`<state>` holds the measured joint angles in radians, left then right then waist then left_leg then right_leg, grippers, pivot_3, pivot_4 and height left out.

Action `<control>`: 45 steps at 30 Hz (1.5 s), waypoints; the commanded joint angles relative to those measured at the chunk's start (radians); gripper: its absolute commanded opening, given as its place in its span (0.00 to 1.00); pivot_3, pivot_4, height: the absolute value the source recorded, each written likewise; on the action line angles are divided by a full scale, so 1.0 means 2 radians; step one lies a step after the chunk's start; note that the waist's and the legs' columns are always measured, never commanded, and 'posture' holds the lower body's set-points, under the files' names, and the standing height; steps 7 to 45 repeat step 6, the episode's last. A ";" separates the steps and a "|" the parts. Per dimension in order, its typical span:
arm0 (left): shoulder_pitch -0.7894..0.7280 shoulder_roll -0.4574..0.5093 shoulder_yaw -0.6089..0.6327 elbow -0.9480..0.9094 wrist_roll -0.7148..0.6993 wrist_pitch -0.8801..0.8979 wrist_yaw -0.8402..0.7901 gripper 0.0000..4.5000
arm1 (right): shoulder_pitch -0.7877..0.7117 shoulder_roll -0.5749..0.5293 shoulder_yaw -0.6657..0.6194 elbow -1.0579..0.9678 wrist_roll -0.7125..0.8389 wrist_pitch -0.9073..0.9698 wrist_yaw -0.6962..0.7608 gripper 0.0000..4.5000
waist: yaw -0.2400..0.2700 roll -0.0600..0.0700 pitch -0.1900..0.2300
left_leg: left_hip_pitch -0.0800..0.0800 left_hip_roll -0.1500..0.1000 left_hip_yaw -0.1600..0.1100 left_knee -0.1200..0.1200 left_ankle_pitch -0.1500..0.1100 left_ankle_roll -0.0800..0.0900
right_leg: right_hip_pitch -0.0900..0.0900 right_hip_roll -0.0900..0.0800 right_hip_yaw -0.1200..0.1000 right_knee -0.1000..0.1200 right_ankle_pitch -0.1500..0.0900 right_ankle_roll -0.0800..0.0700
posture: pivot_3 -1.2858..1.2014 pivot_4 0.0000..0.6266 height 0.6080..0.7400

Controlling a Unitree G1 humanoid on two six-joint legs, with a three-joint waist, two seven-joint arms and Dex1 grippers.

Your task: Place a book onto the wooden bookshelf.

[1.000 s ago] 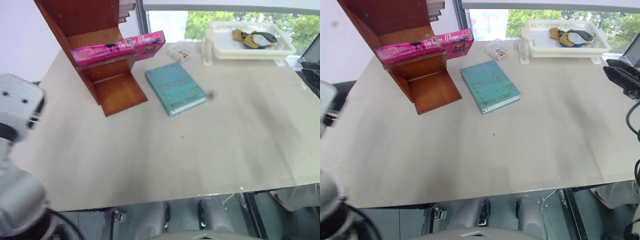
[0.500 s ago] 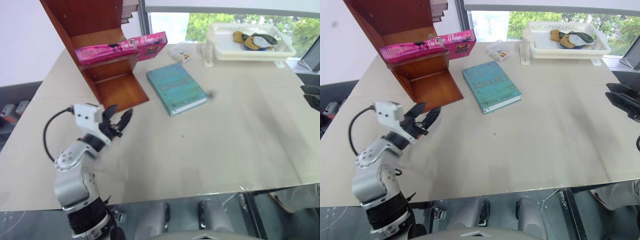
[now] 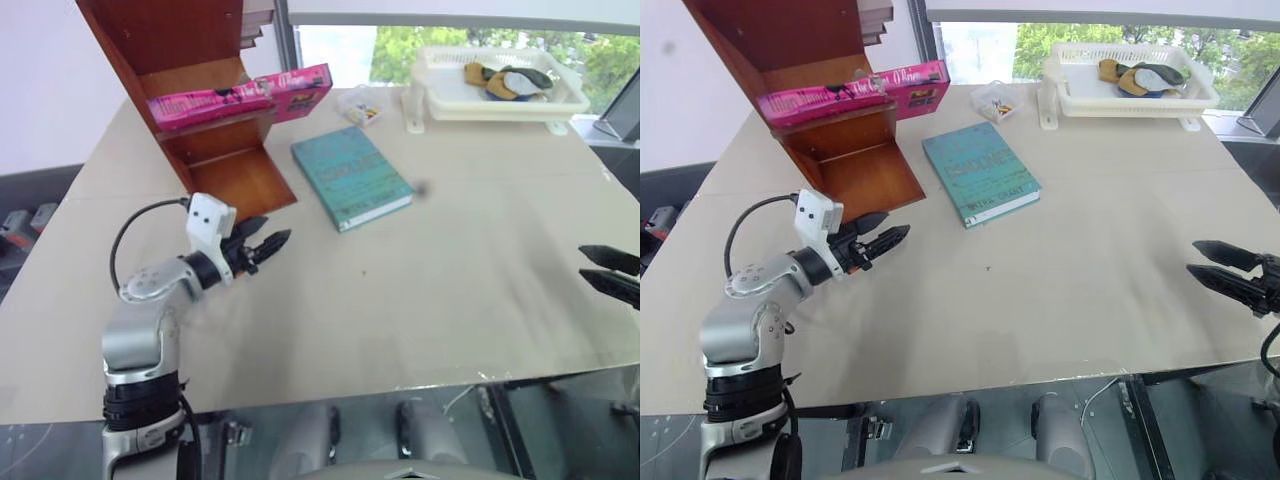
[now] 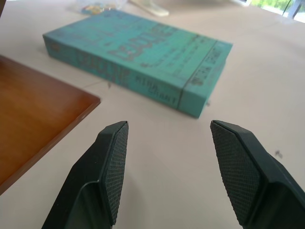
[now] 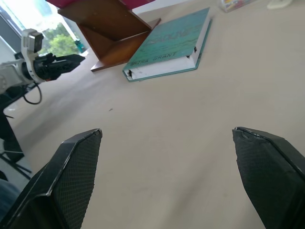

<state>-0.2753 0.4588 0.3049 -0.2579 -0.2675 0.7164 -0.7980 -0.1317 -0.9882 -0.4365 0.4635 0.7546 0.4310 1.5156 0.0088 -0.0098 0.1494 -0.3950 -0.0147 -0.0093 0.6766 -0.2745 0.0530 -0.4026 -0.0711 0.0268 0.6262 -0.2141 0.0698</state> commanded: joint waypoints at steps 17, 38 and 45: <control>0.041 0.054 0.014 -0.035 -0.076 0.035 -0.021 0.65 | 0.046 -0.001 -0.061 -0.046 0.004 0.005 -0.016 1.00 | 0.001 0.000 0.000 | 0.000 0.000 0.000 0.000 0.000 0.000 | 0.000 -0.001 0.000 0.000 0.000 0.000 | 0.52 0.24 1.00; 0.041 0.054 0.014 -0.035 -0.076 0.035 -0.021 0.65 | 0.046 -0.001 -0.061 -0.046 0.004 0.005 -0.016 1.00 | 0.001 0.000 0.000 | 0.000 0.000 0.000 0.000 0.000 0.000 | 0.000 -0.001 0.000 0.000 0.000 0.000 | 0.52 0.24 1.00; 0.041 0.054 0.014 -0.035 -0.076 0.035 -0.021 0.65 | 0.046 -0.001 -0.061 -0.046 0.004 0.005 -0.016 1.00 | 0.001 0.000 0.000 | 0.000 0.000 0.000 0.000 0.000 0.000 | 0.000 -0.001 0.000 0.000 0.000 0.000 | 0.52 0.24 1.00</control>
